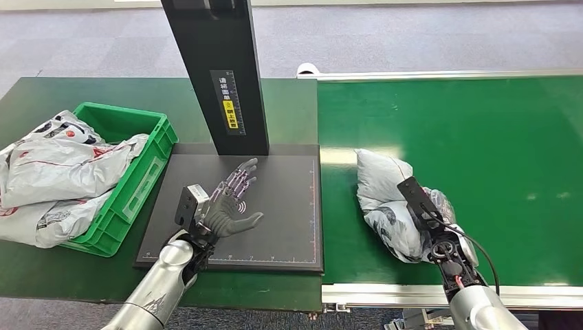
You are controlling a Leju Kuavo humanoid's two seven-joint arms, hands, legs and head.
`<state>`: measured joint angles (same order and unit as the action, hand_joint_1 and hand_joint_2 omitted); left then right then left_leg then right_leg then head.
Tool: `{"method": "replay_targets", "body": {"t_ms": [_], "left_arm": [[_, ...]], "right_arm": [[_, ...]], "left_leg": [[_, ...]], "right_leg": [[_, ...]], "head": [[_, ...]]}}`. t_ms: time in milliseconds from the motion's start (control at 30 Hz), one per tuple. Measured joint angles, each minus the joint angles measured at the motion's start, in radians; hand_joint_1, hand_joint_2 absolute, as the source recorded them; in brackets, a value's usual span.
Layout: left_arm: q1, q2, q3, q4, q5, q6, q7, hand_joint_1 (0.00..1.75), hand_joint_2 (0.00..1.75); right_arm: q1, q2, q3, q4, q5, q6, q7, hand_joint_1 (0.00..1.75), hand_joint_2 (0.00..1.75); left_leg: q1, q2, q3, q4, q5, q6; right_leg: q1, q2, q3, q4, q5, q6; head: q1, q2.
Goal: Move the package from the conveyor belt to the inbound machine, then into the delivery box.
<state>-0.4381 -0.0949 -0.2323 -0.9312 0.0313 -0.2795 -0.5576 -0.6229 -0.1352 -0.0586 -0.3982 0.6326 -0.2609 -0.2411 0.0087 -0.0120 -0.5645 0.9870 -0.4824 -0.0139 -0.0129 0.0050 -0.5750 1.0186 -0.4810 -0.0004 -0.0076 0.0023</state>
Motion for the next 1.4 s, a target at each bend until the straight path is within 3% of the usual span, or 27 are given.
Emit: {"method": "replay_targets", "body": {"t_ms": [133,233,567,767,1033,1400], "left_arm": [[0.004,0.0,0.0,0.0,0.0,0.022,0.0,0.0,1.75],[0.005,0.0,0.0,0.0,-0.004,0.038,-0.004,0.0,1.75],[0.0,0.004,0.002,0.0,-0.011,0.051,-0.015,0.0,1.75],[-0.001,0.007,0.006,0.0,-0.015,0.052,-0.015,0.0,1.75],[0.002,0.012,0.025,-0.026,-0.045,0.106,-0.031,0.0,1.75],[0.001,0.033,0.123,-0.101,-0.034,0.221,-0.027,0.0,1.75]], "right_arm": [[0.012,0.011,-0.06,-0.034,-0.095,-0.045,-0.166,1.75,1.75],[0.021,0.021,-0.101,-0.081,-0.155,-0.029,-0.234,1.75,1.75],[0.081,0.063,-0.11,-0.306,-0.218,0.092,-0.27,1.75,1.75],[0.122,0.089,-0.023,-0.452,-0.193,0.117,-0.256,1.75,1.75],[0.201,0.102,0.198,-0.615,-0.13,0.153,-0.271,1.75,1.75],[0.24,0.117,0.432,-0.685,-0.118,0.26,-0.256,1.75,1.75]], "left_leg": [[0.0,0.0,0.0,0.0,0.0,0.0],[0.0,0.0,0.0,0.0,0.0,0.0],[0.0,0.0,0.0,0.0,0.0,0.0],[0.0,0.0,0.0,0.0,0.0,0.0],[0.0,0.0,0.0,0.0,0.0,0.0],[0.001,0.0,0.0,0.0,0.0,0.0]], "right_leg": [[0.0,0.0,0.0,0.0,0.0,0.0],[0.0,0.0,0.0,0.0,0.0,0.0],[0.0,0.0,0.0,0.0,0.0,0.0],[0.0,0.0,-0.001,0.0,0.0,0.0],[0.0,0.0,-0.001,0.0,0.0,0.0],[0.001,0.0,-0.001,0.0,0.0,0.0]], "head": [[0.0,0.0],[0.0,0.0],[0.0,0.0],[0.0,0.0],[0.0,0.0],[0.0,0.0]]}}
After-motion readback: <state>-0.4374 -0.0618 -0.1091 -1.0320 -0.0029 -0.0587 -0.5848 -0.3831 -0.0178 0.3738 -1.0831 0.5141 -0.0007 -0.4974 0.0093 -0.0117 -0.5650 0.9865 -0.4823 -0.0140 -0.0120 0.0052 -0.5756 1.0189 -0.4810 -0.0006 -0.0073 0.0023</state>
